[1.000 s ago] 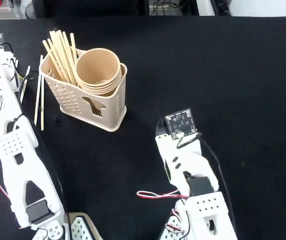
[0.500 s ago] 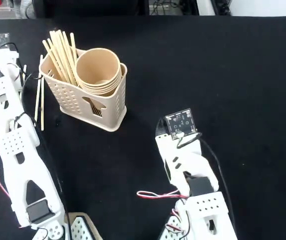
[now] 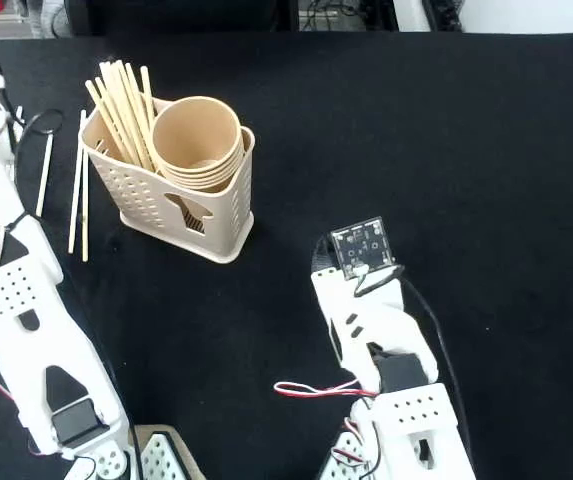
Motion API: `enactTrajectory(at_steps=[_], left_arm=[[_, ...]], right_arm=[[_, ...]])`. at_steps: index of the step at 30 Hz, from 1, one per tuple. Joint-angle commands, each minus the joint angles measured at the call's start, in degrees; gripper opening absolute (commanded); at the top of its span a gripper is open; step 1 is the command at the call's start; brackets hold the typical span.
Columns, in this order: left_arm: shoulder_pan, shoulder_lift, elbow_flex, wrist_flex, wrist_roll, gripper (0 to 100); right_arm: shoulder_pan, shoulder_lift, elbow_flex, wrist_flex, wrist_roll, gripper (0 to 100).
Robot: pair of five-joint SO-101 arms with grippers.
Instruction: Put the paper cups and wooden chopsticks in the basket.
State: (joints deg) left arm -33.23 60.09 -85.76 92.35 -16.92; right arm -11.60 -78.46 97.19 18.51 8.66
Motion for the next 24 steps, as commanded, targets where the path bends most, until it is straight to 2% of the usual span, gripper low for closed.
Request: enactTrajectory(at_steps=[1, 4, 11, 14, 17, 24], left_arm=[[-1.5, -10.4, -9.5, 7.2, 1.9, 3], [-2.4, -16.4, -9.2, 8.6, 8.5, 3], [-4.0, -27.7, -7.2, 8.8, 13.9, 3], [-6.4, -32.9, 1.4, 8.8, 17.9, 3], [-6.5, -40.5, 13.3, 8.8, 17.8, 3], [-1.1, -62.1, 29.2, 8.4, 17.7, 3]], right_arm=[[-0.3, -0.6, 0.0, 0.3, 0.5, 1.5], [-0.3, -0.6, 0.0, 0.3, 0.5, 1.5], [-0.3, -0.6, 0.0, 0.3, 0.5, 1.5], [-0.3, -0.6, 0.0, 0.2, 0.5, 1.5], [-0.4, -0.5, 0.0, 0.1, 0.5, 1.5], [-0.3, -0.5, 0.0, 0.1, 0.5, 1.5]])
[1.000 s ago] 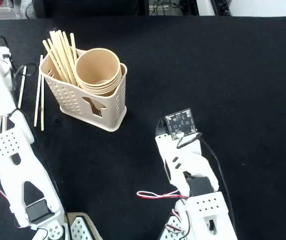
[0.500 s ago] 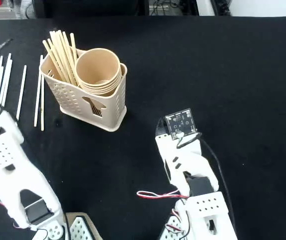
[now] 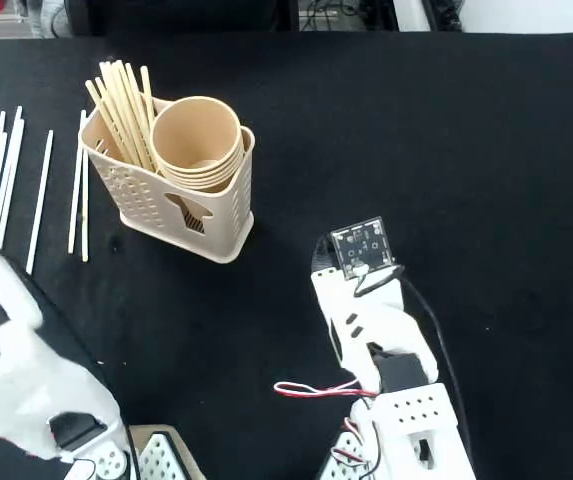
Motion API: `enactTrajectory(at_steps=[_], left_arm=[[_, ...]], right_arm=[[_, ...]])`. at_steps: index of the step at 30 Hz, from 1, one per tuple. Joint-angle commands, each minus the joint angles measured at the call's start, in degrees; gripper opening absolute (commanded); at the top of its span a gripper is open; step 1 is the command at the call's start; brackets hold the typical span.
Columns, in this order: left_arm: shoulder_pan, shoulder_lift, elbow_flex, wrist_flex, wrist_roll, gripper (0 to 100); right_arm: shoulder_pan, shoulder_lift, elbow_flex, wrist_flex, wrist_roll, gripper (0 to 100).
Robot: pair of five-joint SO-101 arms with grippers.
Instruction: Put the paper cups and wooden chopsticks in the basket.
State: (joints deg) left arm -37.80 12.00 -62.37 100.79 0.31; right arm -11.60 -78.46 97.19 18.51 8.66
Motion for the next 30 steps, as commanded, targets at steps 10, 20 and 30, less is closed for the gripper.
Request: enactTrajectory(at_steps=[10, 20, 30], left_arm=[[5.3, -37.5, 34.9, -15.3, 0.8, 3], [11.2, -73.0, 85.0, -54.2, -3.2, 3], [25.1, -86.0, 110.6, -98.0, 8.3, 3]], right_arm=[[-0.2, -0.6, 0.0, 0.3, 0.5, 1.5], [-0.2, -0.7, 0.0, 0.2, 0.5, 1.5], [-0.2, -0.7, 0.0, 0.0, 0.5, 1.5]])
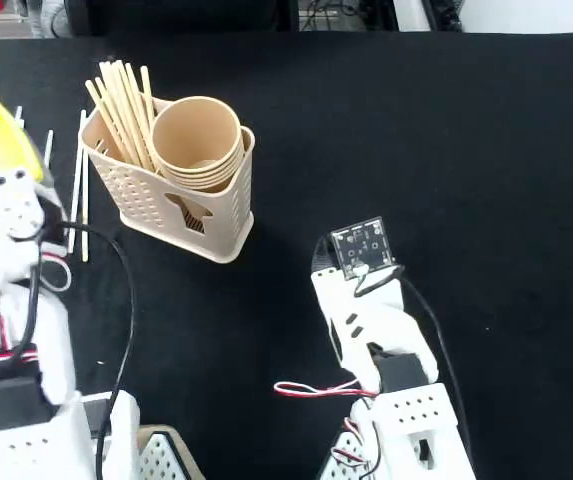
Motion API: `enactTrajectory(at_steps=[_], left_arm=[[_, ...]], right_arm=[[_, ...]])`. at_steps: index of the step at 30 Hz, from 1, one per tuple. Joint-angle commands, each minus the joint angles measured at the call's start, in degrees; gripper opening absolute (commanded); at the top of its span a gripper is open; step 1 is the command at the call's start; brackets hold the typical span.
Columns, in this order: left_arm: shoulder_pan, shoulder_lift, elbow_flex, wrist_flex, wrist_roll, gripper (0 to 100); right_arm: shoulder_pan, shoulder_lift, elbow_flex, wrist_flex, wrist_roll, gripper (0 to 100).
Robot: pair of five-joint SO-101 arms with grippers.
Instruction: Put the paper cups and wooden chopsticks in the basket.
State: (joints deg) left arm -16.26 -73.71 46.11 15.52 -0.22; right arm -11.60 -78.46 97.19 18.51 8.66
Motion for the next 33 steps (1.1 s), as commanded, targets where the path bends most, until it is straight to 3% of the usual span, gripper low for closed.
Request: enactTrajectory(at_steps=[1, 7, 12, 18, 27, 33], left_arm=[[4.7, 0.5, 1.3, -12.0, 10.4, 3], [6.9, 13.2, -2.3, -11.7, 11.1, 3], [6.5, 27.6, -5.7, -19.8, 13.0, 3], [5.5, 40.4, -16.2, -17.5, 13.7, 3], [5.3, 45.9, -22.1, -20.7, 16.5, 3], [6.4, 46.6, -32.7, -14.2, 12.5, 3]], right_arm=[[-0.2, -0.7, 0.0, 0.0, 0.5, 1.5], [-0.2, -0.7, 0.0, 0.0, 0.5, 1.5], [-0.3, -0.7, 0.0, -0.1, 0.5, 1.5], [-0.3, -0.7, 0.0, -0.1, 0.6, 1.5], [-0.4, -0.3, 0.0, -1.0, 0.6, 1.5], [-0.4, -0.3, 0.0, -1.0, 0.6, 1.5]])
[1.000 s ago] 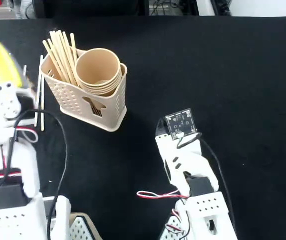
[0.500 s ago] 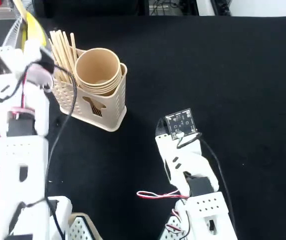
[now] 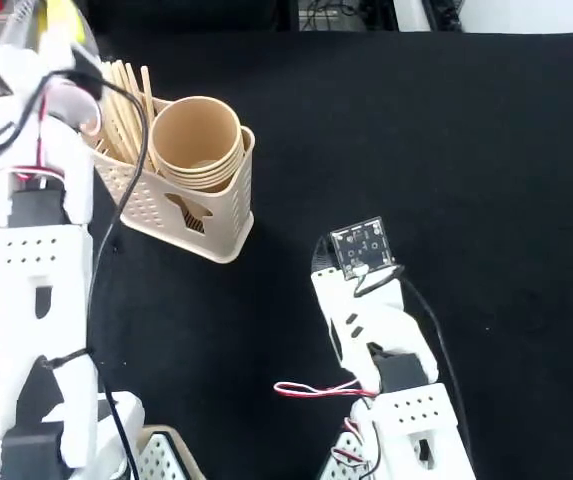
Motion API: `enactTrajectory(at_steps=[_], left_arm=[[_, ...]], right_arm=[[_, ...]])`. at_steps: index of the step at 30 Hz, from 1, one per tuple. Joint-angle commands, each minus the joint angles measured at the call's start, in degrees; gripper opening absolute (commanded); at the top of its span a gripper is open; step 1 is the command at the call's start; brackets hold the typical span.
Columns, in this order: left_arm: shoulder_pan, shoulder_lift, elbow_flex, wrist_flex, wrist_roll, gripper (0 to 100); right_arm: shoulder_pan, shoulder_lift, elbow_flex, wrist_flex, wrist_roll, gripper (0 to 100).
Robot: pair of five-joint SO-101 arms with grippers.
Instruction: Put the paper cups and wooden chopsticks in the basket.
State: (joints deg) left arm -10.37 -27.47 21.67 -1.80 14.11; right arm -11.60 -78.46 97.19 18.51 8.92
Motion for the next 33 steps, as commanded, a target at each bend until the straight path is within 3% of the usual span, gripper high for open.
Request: enactTrajectory(at_steps=[1, 9, 18, 22, 27, 33], left_arm=[[0.6, 1.1, -8.4, 3.5, -1.8, 3], [0.7, 13.4, -10.1, -4.4, -1.6, 3], [0.7, 21.1, -10.1, -4.3, -1.9, 3], [1.2, 18.9, -9.3, 4.5, -2.0, 5], [4.7, 12.1, -11.0, 22.9, -1.4, 22], [3.2, 5.6, -11.4, 30.1, -1.6, 22]], right_arm=[[-0.4, -0.4, 0.0, -1.0, 0.4, 1.5], [-0.4, -0.4, 0.0, -1.0, 0.4, 1.5], [-0.4, -0.6, 0.0, -1.0, 0.4, 1.6], [-0.5, -0.6, 0.0, -1.0, 0.4, 1.6], [-1.4, -0.3, 0.0, -1.0, 0.5, 1.6], [-1.6, -0.3, 0.0, -0.7, 2.6, 1.6]])
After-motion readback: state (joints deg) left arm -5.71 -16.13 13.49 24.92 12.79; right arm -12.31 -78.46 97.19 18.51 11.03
